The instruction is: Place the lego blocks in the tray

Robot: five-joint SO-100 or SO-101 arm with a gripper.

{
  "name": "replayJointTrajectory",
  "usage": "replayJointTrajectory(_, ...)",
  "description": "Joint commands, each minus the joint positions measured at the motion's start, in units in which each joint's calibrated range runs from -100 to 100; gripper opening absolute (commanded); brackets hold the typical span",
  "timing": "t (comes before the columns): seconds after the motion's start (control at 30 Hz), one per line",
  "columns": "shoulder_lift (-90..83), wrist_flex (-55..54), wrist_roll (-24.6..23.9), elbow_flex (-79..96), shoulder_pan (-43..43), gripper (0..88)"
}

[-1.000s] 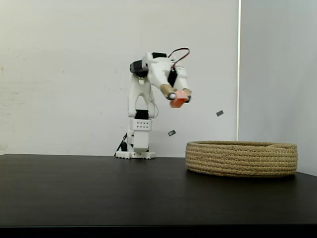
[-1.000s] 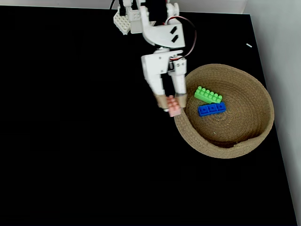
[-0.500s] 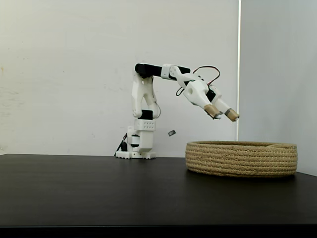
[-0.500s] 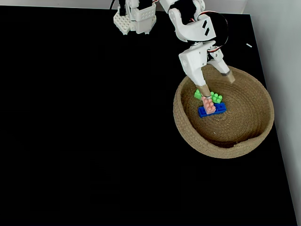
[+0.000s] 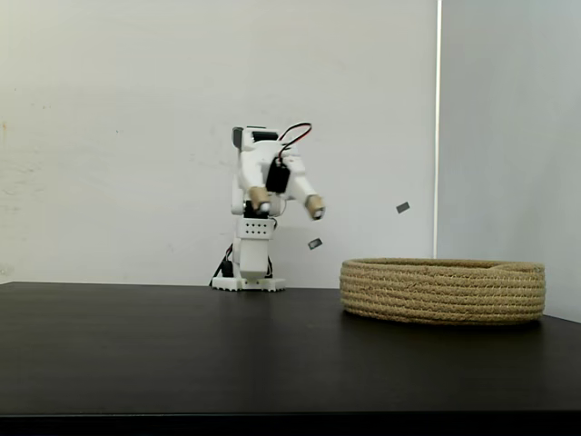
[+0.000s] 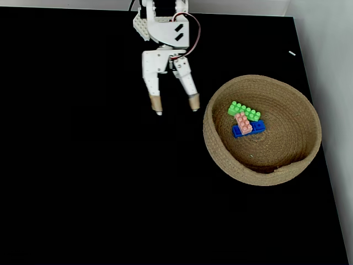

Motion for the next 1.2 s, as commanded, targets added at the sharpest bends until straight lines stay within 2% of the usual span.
replayJointTrajectory(0.0,-11.7,-2.9,1.9,11.7,7.9,5.0)
replayJointTrajectory(0.07,-15.5,-2.9,2.1,17.6,9.8,0.0)
replayJointTrajectory(0.23,-27.2,0.2,2.7,32.1,12.8,0.0)
replayJointTrajectory(0.4,-41.9,13.5,3.6,42.2,13.2,0.0)
replayJointTrajectory(0.57,-52.4,32.7,4.9,44.4,11.5,0.0)
replayJointTrajectory(0.9,-62.2,54.6,4.5,44.4,4.0,0.0)
replayJointTrajectory(1.17,-62.2,56.0,4.3,44.4,3.4,0.0)
